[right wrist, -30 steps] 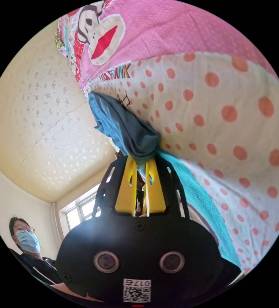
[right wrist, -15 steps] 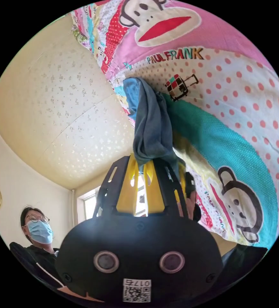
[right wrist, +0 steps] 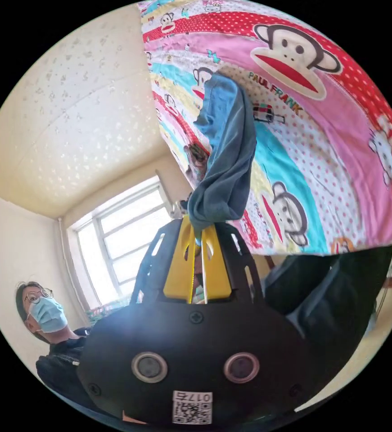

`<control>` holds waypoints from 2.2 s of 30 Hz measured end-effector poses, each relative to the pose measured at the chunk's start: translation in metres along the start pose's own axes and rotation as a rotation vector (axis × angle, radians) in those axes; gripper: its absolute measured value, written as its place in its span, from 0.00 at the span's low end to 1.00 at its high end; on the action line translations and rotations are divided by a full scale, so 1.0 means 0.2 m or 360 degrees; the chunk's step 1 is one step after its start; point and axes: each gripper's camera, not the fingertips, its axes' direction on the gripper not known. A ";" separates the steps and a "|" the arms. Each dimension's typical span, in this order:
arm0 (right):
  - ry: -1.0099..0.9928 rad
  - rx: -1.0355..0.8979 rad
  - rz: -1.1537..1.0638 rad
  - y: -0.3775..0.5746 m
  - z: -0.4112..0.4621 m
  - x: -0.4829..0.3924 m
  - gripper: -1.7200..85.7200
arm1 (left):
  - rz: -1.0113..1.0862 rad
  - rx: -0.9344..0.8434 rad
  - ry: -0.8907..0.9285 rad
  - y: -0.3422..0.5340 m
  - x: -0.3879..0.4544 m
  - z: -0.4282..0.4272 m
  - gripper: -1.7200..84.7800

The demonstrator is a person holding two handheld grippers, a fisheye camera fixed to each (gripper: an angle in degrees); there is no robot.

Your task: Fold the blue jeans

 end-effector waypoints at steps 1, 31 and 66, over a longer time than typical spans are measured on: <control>0.0035 -0.0030 0.0069 0.08 -0.02 0.02 0.05 | -0.0099 -0.0089 0.0010 0.10 -0.01 0.04 0.06; -0.0123 -0.0079 -0.0251 -0.74 0.51 0.11 0.12 | -0.0125 0.0496 0.0751 -0.18 -0.49 0.71 0.12; 0.1587 -0.0430 -0.0912 0.07 0.89 1.01 0.07 | 0.0179 -0.0153 -0.1025 0.57 -0.76 1.97 0.07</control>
